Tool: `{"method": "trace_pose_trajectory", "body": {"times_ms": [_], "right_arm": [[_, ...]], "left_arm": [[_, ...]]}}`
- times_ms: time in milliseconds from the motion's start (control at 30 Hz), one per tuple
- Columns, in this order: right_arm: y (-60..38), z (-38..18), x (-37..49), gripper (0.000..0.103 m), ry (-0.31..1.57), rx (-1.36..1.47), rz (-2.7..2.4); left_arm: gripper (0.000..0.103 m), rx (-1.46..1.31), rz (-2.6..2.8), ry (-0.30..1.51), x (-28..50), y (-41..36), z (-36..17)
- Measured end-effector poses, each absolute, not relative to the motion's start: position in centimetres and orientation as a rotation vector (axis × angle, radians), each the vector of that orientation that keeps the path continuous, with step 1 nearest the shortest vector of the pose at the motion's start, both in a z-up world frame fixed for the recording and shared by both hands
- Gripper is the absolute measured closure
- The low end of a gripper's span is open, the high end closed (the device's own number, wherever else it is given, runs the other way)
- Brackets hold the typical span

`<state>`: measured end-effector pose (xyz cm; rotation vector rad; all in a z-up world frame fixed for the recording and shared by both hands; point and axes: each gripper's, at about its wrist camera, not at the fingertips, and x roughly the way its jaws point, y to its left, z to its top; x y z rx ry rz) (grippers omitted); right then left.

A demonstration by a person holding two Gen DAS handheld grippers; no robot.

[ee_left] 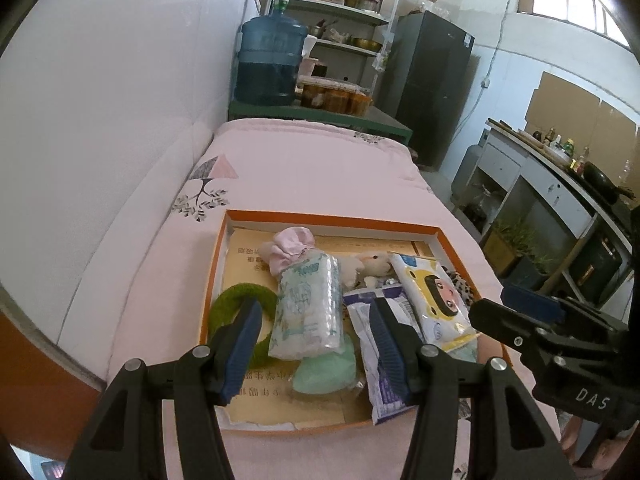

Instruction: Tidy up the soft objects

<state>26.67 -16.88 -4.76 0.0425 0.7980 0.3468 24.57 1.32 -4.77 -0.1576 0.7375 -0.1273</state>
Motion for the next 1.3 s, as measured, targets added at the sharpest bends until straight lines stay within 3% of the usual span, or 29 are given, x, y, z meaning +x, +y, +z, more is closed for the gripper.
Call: {"method": "trace_pose_trajectory", "body": {"times_ms": [1300], "right_arm": [[-16.8,-2.3,15.7,0.04,0.724,0.049,0.279]], "left_arm": [[0.047,-0.168,-0.134,0.655,14.4,0.6,-1.2]]}}
